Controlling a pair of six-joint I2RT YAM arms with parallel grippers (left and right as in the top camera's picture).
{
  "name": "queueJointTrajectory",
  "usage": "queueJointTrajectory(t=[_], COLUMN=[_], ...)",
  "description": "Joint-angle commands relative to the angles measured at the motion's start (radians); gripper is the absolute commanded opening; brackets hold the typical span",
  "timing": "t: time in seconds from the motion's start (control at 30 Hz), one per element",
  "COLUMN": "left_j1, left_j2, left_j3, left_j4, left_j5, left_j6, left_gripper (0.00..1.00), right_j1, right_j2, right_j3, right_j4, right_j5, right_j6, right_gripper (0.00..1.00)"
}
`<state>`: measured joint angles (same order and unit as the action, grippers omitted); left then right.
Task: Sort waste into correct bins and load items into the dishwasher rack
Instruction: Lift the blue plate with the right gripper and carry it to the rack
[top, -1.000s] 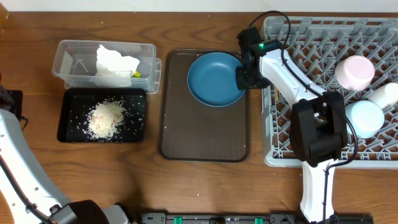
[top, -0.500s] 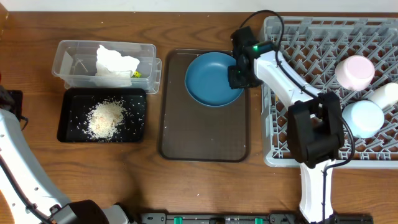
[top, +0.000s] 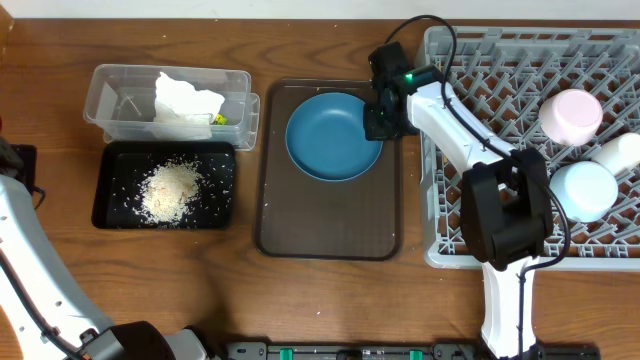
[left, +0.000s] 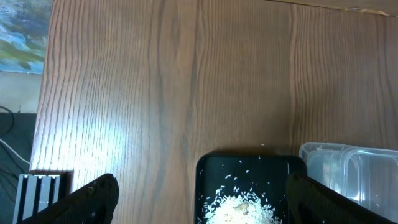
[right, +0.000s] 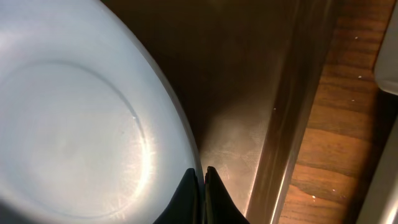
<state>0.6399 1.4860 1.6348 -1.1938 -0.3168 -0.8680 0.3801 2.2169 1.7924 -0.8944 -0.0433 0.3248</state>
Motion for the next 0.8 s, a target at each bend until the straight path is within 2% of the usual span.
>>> queueJointTrajectory(t=[0.0, 0.33, 0.5, 0.77], left_j1=[0.004, 0.004, 0.004, 0.004], left_j2=[0.008, 0.008, 0.008, 0.008], left_j3=[0.005, 0.005, 0.005, 0.005], left_j4=[-0.003, -0.003, -0.003, -0.003], left_j5=[-0.009, -0.009, -0.009, -0.009], left_j6=[-0.009, -0.009, -0.009, -0.009], left_gripper=[0.89, 0.89, 0.89, 0.89], right_j1=[-0.014, -0.163, -0.242, -0.266], right_j2=[-0.088, -0.374, -0.473, -0.49], right_j3=[0.055, 0.077, 0.077, 0.065], right_j4=[-0.008, -0.068, -0.169, -0.277], right_j5=[0.009, 0.115, 0.325, 0.692], right_j6=[0.011, -0.046, -0.057, -0.056], right_gripper=[0.01, 0.01, 0.01, 0.01])
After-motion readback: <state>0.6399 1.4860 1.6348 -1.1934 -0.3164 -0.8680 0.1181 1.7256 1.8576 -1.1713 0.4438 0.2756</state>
